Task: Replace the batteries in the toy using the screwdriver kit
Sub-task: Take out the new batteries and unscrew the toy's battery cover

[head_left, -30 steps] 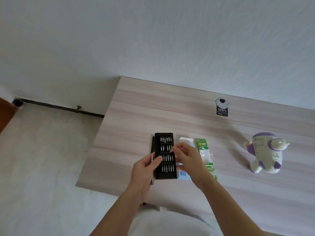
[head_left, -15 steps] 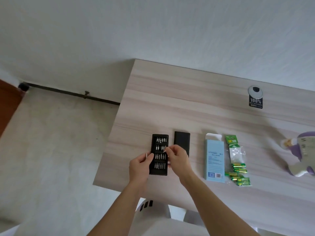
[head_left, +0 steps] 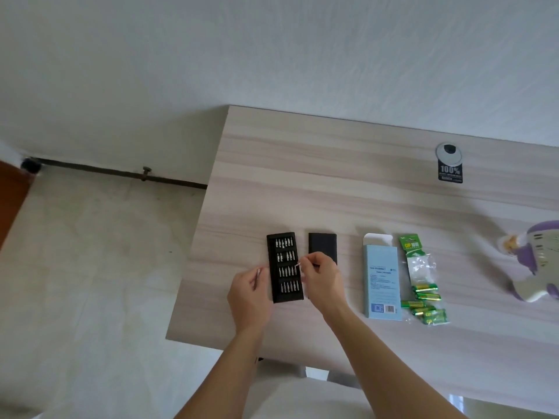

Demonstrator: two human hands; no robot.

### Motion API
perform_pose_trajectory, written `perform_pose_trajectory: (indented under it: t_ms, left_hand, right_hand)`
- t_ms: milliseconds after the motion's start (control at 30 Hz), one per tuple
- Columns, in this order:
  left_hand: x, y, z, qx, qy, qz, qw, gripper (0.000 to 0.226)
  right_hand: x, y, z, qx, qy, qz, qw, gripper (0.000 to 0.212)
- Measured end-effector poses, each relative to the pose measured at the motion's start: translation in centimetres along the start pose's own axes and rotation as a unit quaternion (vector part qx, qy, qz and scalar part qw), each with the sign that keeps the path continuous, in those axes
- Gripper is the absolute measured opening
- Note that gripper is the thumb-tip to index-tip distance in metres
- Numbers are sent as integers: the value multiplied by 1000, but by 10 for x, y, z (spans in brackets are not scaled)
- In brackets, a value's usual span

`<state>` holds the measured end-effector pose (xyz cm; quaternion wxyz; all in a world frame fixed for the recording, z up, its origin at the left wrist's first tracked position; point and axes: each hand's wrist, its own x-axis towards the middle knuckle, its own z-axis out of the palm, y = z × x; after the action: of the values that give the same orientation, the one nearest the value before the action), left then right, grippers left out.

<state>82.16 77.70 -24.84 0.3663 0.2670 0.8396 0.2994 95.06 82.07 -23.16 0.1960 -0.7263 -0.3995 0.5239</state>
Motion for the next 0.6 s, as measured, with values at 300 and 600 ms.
perform_pose_trajectory:
  t_ms: [300,600]
  left_hand:
    - [-21,52,-2,-116,-93,67,987,16]
    - [-112,138,50,-127,-283,109,944,25]
  right_hand:
    - [-26,-18,-73,183,-39,5,982,12]
    - [-63,-12,-189,318,3,-38,947,4]
